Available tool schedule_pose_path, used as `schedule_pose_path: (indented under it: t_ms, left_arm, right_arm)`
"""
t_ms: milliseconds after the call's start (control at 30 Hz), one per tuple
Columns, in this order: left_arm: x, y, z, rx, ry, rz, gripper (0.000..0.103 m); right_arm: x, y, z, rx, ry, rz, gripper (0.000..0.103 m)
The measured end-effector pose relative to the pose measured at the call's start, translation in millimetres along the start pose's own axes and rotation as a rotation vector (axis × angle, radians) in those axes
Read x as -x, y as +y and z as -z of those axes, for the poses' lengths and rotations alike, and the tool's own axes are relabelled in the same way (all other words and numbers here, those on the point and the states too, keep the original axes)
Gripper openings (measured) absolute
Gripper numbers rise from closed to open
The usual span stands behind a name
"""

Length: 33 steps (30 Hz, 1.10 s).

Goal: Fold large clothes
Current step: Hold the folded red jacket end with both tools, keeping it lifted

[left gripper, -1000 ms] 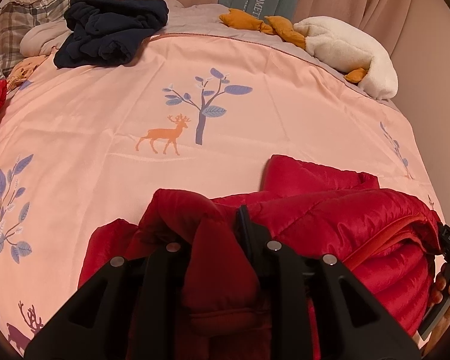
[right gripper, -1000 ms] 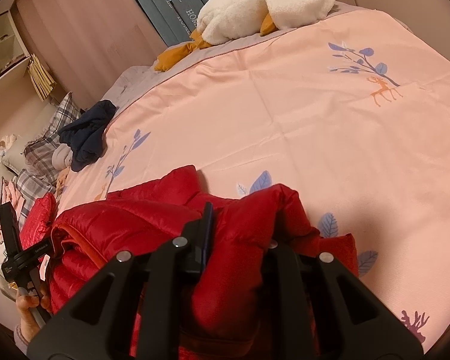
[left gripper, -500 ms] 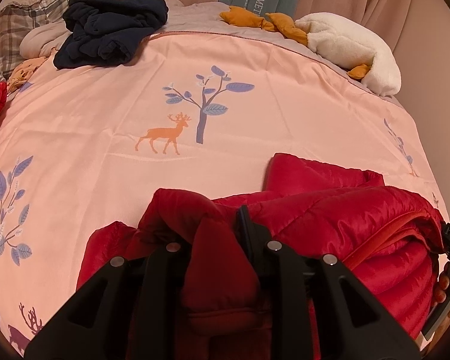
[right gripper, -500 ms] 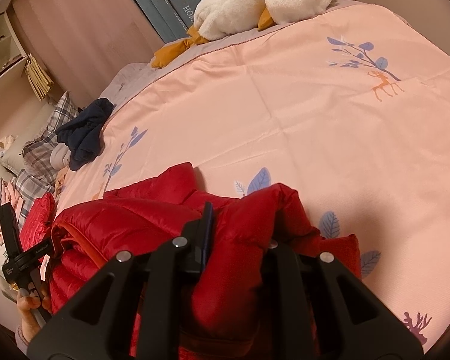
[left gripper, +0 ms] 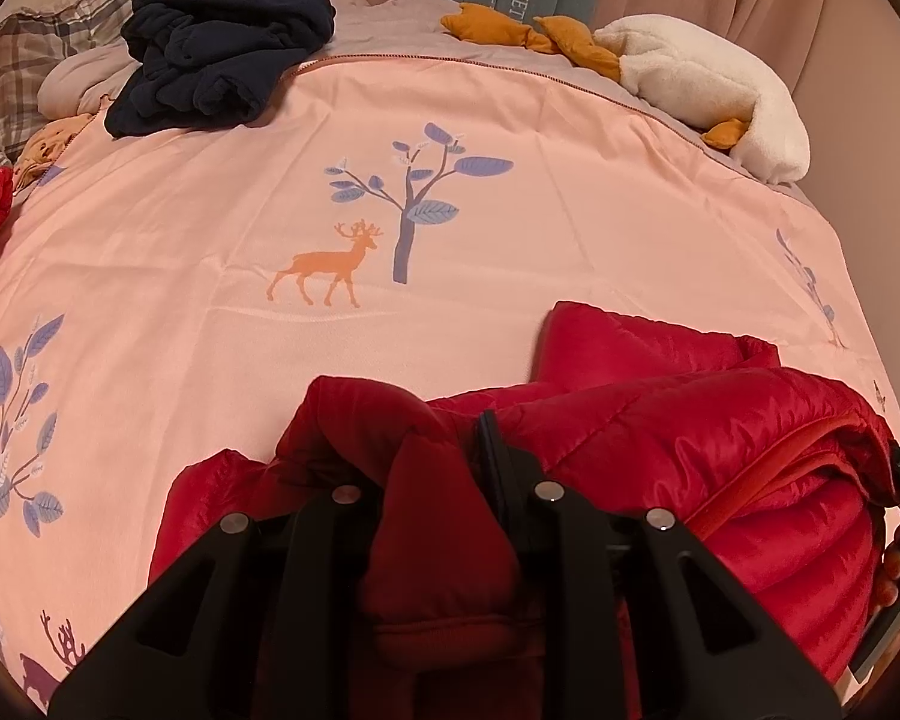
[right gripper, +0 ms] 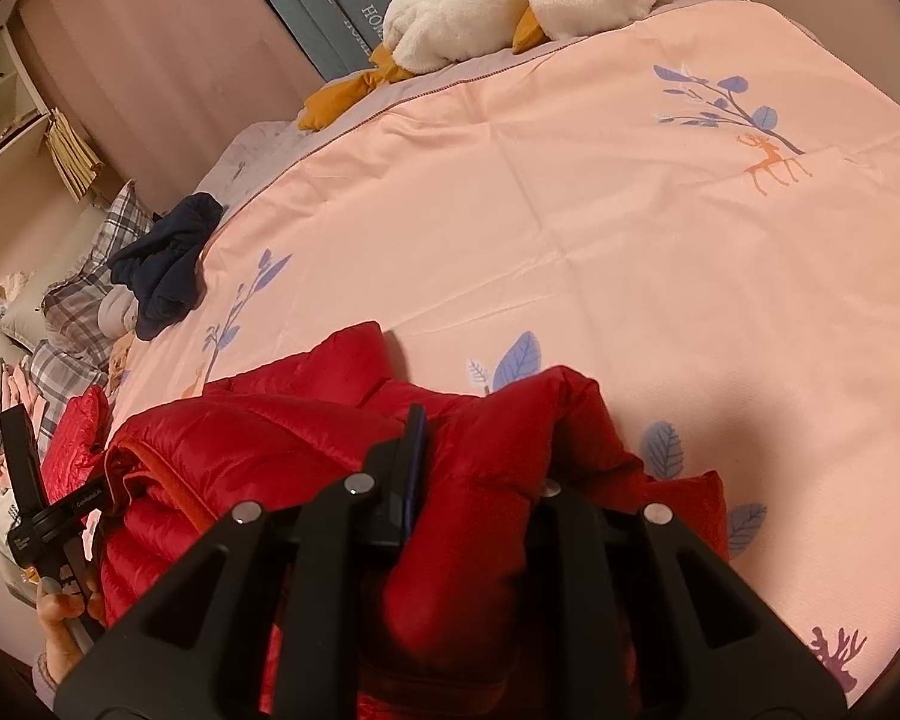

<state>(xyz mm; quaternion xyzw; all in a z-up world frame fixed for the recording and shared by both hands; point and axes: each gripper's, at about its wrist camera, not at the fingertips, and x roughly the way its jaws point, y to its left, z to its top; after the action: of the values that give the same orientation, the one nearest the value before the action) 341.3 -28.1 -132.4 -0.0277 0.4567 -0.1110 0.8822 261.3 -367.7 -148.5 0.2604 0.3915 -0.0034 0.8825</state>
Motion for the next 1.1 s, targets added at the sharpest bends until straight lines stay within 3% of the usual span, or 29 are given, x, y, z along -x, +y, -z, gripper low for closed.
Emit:
schedule_pose_path:
  t_ms: [667, 1100]
  left_arm:
    - [-4.9, -3.0, -1.4, 0.000, 0.019, -0.021, 0.024]
    - [-0.6, -6.6, -0.7, -0.003, 0.010, -0.045, 0.025]
  right_arm:
    - [-1.6, -1.1, -0.7, -0.012, 0.014, -0.015, 0.023]
    - [7.5, 2.4, -1.0, -0.022, 0.004, -0.028, 0.034]
